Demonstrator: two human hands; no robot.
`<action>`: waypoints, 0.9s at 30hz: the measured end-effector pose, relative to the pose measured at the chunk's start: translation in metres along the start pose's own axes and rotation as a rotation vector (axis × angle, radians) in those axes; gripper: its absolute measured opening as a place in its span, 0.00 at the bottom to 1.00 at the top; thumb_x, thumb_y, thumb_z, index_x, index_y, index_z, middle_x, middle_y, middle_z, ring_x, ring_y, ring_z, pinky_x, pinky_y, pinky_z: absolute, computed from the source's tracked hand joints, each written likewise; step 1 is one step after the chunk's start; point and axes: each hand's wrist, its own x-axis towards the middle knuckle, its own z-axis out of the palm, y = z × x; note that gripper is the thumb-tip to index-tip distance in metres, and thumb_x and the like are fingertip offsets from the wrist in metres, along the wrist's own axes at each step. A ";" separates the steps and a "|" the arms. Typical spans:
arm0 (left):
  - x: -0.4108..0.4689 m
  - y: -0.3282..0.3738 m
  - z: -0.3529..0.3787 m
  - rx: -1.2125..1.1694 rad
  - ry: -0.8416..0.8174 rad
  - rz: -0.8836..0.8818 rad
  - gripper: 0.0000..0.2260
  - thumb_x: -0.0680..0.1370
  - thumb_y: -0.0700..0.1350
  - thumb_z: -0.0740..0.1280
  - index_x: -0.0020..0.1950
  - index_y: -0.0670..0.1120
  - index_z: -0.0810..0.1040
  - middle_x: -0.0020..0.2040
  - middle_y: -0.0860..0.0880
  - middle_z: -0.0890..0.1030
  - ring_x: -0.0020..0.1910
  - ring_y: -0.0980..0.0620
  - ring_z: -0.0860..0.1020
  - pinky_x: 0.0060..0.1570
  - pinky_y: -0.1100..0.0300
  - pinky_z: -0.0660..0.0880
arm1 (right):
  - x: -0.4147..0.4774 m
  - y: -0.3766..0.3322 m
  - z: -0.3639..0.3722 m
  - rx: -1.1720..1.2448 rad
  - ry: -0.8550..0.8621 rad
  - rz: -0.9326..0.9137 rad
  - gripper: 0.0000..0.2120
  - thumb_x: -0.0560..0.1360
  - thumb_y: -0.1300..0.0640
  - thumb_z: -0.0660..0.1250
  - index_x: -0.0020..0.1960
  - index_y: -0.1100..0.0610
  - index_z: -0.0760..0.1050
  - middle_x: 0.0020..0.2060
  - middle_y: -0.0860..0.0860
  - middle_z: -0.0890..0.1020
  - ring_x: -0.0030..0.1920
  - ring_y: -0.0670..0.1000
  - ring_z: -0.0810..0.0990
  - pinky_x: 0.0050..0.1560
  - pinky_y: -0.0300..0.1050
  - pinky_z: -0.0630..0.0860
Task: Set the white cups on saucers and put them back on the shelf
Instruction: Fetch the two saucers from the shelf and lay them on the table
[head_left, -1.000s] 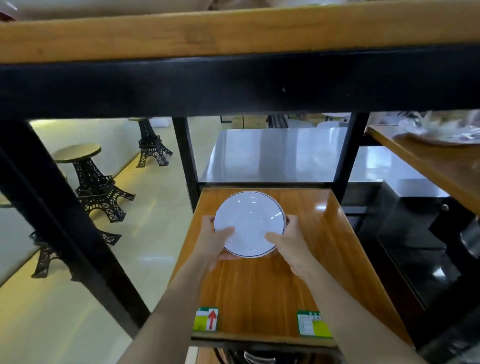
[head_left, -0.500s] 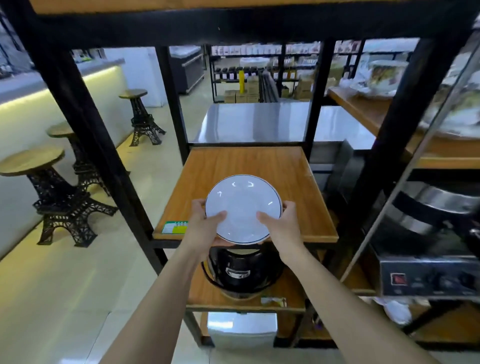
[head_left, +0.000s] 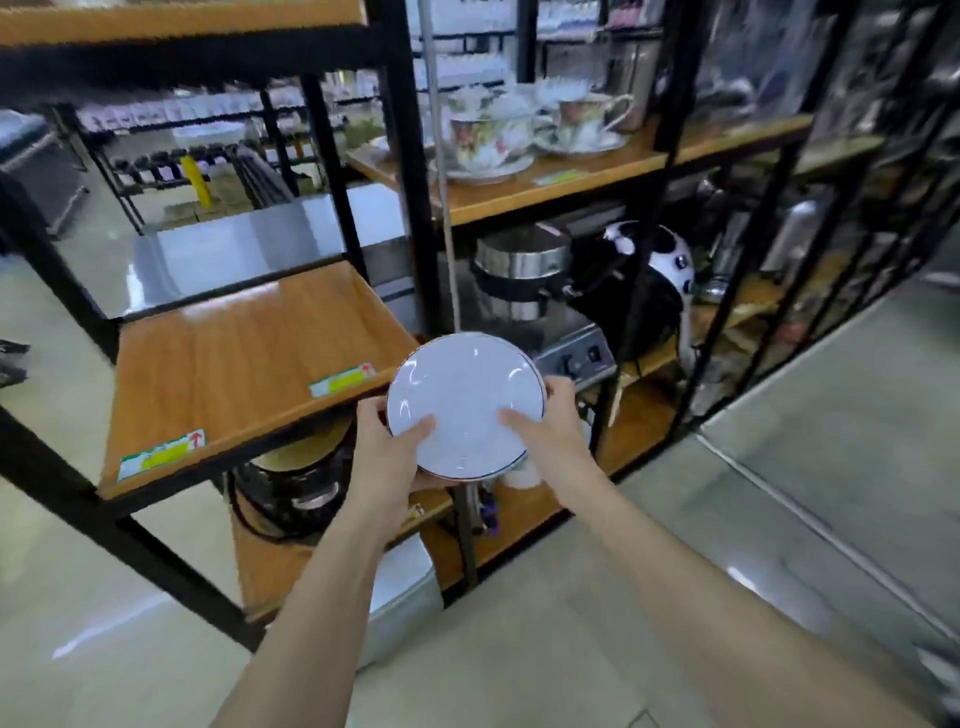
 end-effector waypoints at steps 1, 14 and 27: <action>-0.008 -0.002 0.018 0.035 -0.039 -0.005 0.16 0.77 0.38 0.65 0.59 0.51 0.63 0.58 0.49 0.72 0.51 0.47 0.75 0.29 0.53 0.81 | -0.008 -0.001 -0.022 -0.021 0.041 -0.015 0.23 0.74 0.63 0.67 0.63 0.59 0.59 0.50 0.48 0.71 0.54 0.49 0.71 0.42 0.34 0.72; -0.127 -0.058 0.286 0.111 -0.682 -0.078 0.13 0.74 0.37 0.68 0.54 0.49 0.69 0.55 0.48 0.75 0.55 0.40 0.77 0.38 0.38 0.80 | -0.142 0.024 -0.307 -0.033 0.674 0.004 0.18 0.74 0.65 0.66 0.56 0.58 0.60 0.52 0.49 0.70 0.53 0.50 0.72 0.43 0.36 0.72; -0.308 -0.134 0.514 0.186 -1.086 -0.279 0.13 0.74 0.36 0.68 0.53 0.48 0.69 0.55 0.50 0.75 0.47 0.49 0.78 0.27 0.55 0.79 | -0.285 0.062 -0.555 -0.255 1.036 0.193 0.16 0.75 0.55 0.65 0.57 0.56 0.60 0.50 0.48 0.73 0.54 0.52 0.75 0.53 0.48 0.74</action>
